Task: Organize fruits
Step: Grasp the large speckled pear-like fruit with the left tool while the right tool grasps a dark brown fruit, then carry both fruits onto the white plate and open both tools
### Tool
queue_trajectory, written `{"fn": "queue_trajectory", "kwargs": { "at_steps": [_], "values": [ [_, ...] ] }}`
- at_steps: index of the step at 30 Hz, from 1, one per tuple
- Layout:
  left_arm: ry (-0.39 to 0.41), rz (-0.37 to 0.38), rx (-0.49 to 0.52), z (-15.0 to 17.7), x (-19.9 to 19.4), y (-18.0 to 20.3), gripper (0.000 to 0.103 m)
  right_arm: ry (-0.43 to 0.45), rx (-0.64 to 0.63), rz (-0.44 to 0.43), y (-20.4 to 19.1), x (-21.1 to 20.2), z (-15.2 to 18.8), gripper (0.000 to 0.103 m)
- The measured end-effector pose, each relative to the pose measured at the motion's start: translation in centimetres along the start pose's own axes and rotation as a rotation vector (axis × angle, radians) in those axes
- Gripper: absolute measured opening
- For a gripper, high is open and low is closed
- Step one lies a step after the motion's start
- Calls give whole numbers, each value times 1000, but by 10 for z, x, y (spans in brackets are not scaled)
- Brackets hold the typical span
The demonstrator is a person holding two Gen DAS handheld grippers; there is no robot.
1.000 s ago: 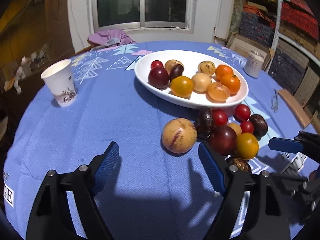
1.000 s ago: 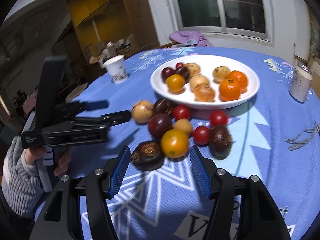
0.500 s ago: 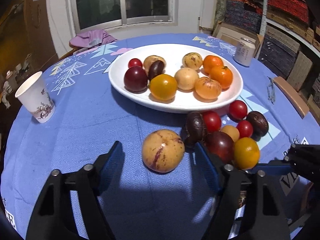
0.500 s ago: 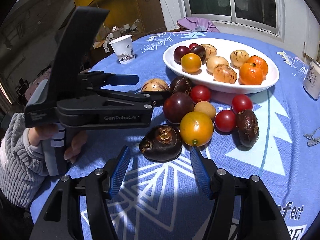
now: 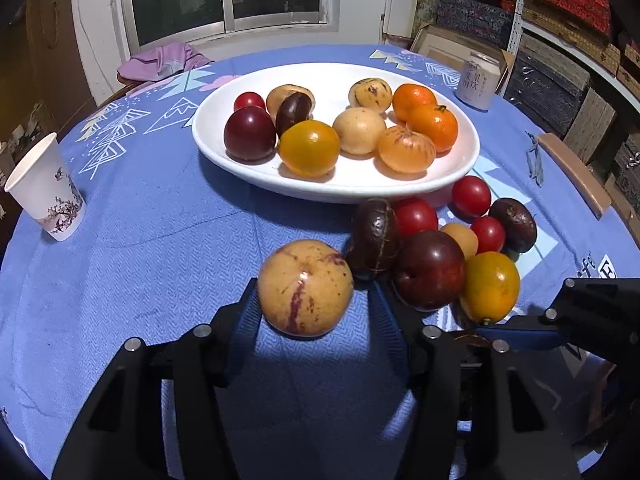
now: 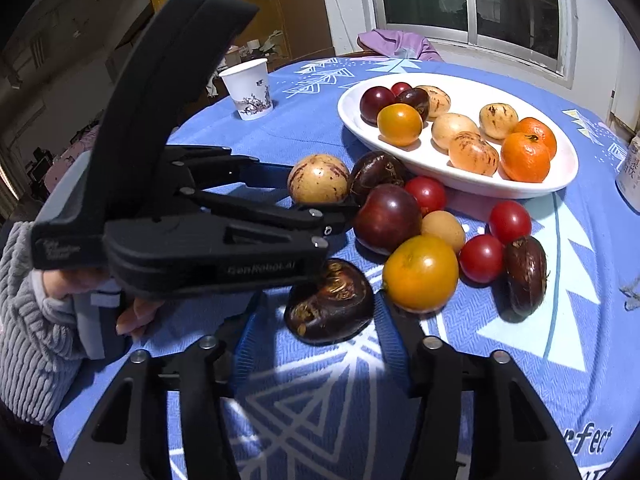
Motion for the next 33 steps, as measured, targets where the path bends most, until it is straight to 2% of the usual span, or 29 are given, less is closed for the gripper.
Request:
{"fn": "queue_trajectory", "kwargs": {
  "at_steps": [4, 6, 10, 19, 23, 27, 30, 33],
  "values": [
    [12, -12, -2, 2, -2, 1, 51, -3, -5, 1, 1, 0, 1, 45],
    [27, -18, -22, 2, -7, -3, 43, -5, -15, 5, -1, -2, 2, 45],
    [55, 3, -47, 4, -20, -7, 43, 15, -6, -12, -1, -11, 5, 44],
    [164, -36, -37, -2, -49, 1, 43, 97, 15, -8, 7, -41, 1, 44],
    [195, -37, -65, -22, -58, 1, 43, 151, 72, 34, 36, -61, -7, 45],
    [207, -55, -85, -51, -51, 3, 43, 162, 121, 108, 77, -67, -24, 45],
    [215, -75, -91, -71, -37, 7, 43, 156, 133, 176, 107, -60, -44, 45],
    [210, -86, -90, -87, -19, 10, 43, 139, 140, 207, 128, -41, -62, 45]
  ]
}}
Point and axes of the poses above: each gripper's, at about its wrist camera, not at the fingertips, and x roughly the way its jaws point, y to its right, z to its underside, the point moved 5 cm from there along x, roughly the way its jaws point, and after that the axes turned 15 degrees about -x, right-handed, at the moved point
